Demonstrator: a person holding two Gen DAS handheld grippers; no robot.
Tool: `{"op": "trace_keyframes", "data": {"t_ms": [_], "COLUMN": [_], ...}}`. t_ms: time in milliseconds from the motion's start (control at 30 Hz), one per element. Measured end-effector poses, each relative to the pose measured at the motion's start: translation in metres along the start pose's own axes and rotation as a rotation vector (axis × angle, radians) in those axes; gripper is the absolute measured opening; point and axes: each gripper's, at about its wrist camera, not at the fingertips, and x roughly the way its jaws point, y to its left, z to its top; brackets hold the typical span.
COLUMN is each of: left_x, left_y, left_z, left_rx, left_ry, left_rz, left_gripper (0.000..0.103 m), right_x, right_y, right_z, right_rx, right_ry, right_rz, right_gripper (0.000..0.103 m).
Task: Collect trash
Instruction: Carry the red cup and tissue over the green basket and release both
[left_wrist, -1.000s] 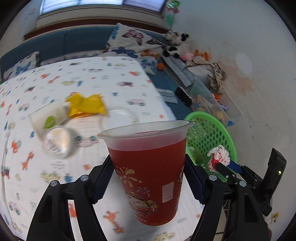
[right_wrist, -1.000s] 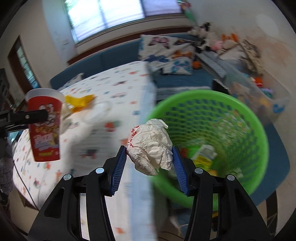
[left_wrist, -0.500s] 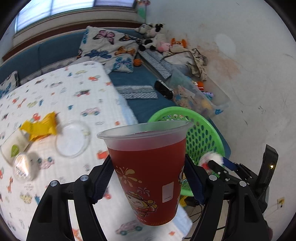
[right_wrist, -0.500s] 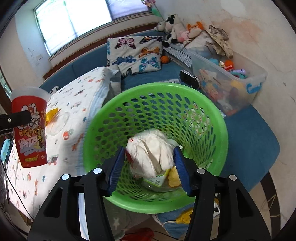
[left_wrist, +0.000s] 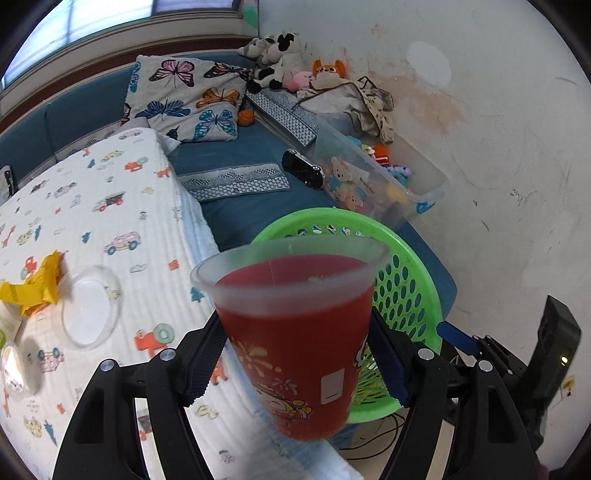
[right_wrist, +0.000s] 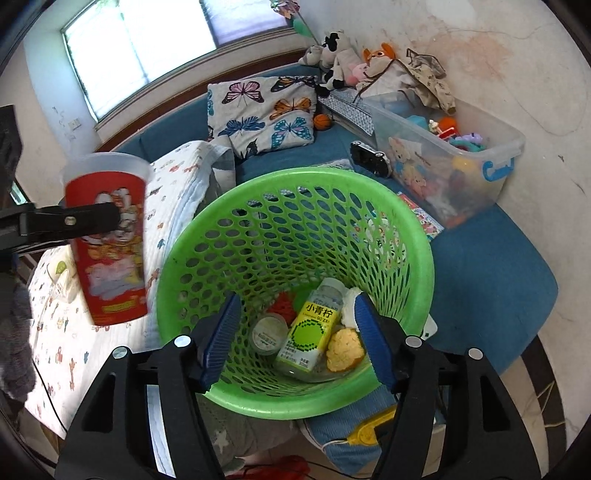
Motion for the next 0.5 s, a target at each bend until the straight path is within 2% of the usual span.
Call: {"op": "trace_keyframes", "data": {"t_ms": [267,500], "left_x": [0.025,0.028], "left_y": [-0.007,-0.005], "left_z": [0.000,-0.006], "left_rx": [0.006,0.002], "left_ry": [0.040,0.056], "left_rz": [-0.008,-0.026], "left_gripper": [0.072,0.082], "right_x": [-0.001,-0.002], "right_y": [-0.004,-0.002], "right_z": [-0.002,-0.002], "right_rx": [0.010,0.011], "right_ry": [0.004,0.003], "right_rz": [0.008,0.013], "right_gripper": [0.065,0.065]}}
